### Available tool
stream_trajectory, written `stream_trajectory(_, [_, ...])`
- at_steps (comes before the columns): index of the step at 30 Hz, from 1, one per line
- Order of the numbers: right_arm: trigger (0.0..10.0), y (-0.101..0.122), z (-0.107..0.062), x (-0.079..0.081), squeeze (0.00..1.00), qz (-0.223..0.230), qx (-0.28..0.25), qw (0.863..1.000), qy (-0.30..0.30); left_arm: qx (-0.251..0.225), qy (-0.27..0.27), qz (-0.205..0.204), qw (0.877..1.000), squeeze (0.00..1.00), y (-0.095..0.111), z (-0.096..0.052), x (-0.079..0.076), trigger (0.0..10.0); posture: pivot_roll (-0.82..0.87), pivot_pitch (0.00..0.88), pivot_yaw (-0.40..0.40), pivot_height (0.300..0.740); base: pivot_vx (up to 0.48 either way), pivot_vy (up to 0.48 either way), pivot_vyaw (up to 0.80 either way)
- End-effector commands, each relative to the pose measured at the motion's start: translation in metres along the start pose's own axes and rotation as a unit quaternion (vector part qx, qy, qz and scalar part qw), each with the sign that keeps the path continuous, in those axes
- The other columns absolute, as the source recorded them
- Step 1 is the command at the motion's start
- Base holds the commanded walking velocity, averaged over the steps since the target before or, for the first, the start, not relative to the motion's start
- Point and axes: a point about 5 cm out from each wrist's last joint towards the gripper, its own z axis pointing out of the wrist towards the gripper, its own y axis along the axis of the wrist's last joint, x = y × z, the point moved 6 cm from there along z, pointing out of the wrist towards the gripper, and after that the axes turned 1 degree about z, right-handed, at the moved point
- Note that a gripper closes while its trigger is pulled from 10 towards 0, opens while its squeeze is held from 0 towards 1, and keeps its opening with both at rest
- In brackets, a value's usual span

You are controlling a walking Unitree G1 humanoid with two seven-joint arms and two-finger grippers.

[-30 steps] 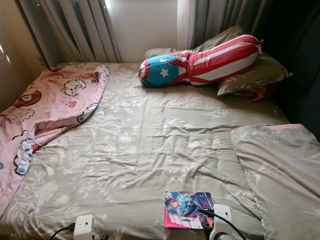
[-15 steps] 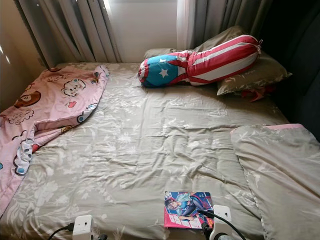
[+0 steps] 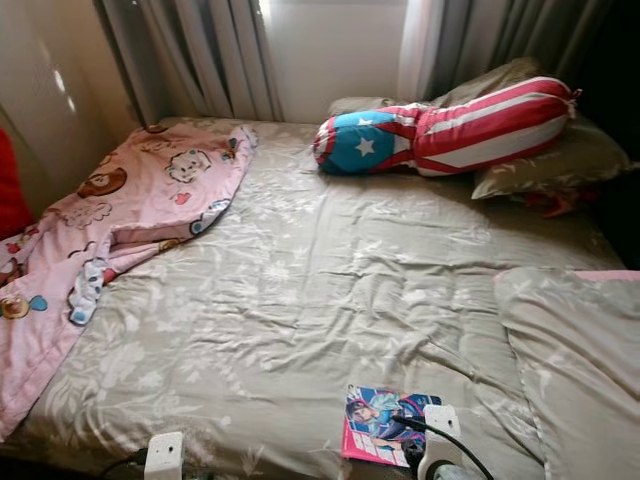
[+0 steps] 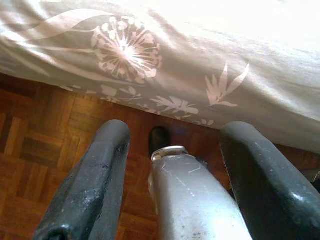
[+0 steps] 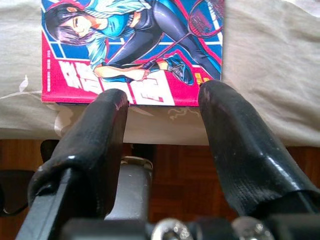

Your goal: Clean up the room

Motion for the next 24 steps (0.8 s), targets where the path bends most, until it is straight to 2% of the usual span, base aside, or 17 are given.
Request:
stream_trajectory(1, [10.0,-0.0029,-0.0002,0.0004,0.0,0.005,0.006,1.0,0.001,0.009,0.006,-0.001,1.0,0.0,-0.0043,-0.0005,0.003,10.0,-0.13,0.0,0.003,0.74,0.0,0.0,0.0])
stream_trajectory(24, [10.0,-0.0036,-0.0001,0.002,0.0,-0.005,0.008,1.0,0.004,0.013,0.007,0.004,1.0,0.0,-0.0053,-0.0006,0.0051,10.0,-0.12,0.0,0.005,0.74,0.0,0.34,0.0])
